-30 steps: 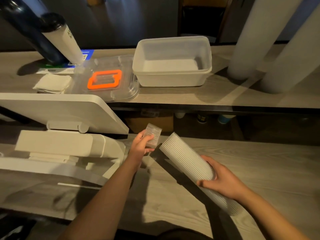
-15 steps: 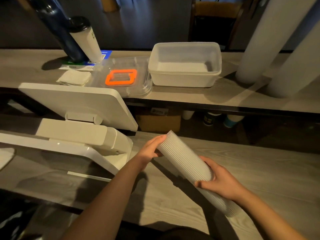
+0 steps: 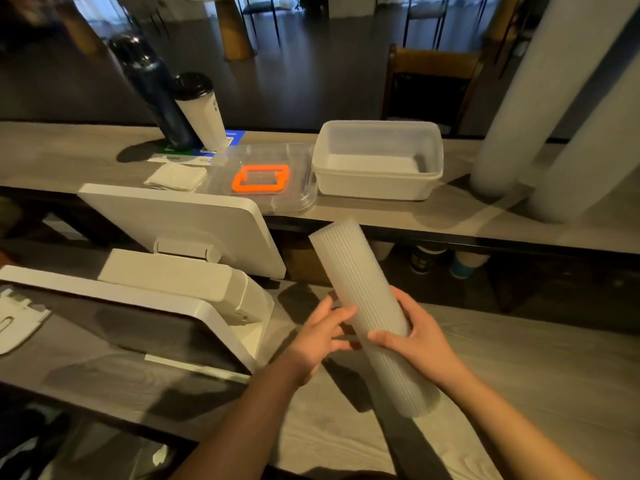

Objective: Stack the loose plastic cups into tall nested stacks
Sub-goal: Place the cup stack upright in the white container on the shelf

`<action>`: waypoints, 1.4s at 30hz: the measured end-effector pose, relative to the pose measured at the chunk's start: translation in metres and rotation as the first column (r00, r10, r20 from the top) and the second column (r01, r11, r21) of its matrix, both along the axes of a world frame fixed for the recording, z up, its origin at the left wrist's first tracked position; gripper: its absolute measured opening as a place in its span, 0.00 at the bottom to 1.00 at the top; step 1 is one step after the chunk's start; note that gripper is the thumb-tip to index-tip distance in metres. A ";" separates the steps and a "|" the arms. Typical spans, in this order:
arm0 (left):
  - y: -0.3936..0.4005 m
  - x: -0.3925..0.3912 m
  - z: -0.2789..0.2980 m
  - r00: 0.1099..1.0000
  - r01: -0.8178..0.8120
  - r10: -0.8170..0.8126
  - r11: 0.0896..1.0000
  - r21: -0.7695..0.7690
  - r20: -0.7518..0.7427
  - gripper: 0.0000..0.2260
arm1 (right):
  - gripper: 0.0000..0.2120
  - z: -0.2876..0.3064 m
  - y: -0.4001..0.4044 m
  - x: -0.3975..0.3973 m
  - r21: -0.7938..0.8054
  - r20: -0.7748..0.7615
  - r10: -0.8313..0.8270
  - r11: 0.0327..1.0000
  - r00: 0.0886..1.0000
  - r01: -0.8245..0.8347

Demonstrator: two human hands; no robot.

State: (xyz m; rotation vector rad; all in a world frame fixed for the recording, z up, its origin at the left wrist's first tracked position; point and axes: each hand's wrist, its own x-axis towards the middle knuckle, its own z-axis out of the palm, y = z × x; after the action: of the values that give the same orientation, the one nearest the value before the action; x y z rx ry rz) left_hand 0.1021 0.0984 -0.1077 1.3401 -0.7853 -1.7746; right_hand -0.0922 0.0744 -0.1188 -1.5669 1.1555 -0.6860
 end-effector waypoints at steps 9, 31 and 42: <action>-0.008 0.010 0.058 0.988 -0.006 0.045 0.967 -0.257 0.147 0.25 | 0.39 0.060 -0.015 0.019 -0.167 0.155 -0.025 0.985 0.988 0.051; -0.213 0.061 0.242 0.914 0.092 0.170 0.798 -0.596 0.369 0.24 | 0.36 0.240 -0.214 0.057 -0.355 0.087 -0.028 0.933 0.996 0.058; -0.287 0.081 0.197 0.893 0.089 0.171 0.841 -0.534 0.417 0.31 | 0.35 0.194 -0.287 0.080 -0.282 0.027 -0.039 0.958 0.999 0.045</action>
State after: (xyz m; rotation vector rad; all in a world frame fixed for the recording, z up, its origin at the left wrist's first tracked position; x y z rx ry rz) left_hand 0.1826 -0.1888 0.0889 1.3584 -1.3833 -1.0683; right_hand -0.0120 -0.2131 0.0751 -1.7714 1.1136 -0.9268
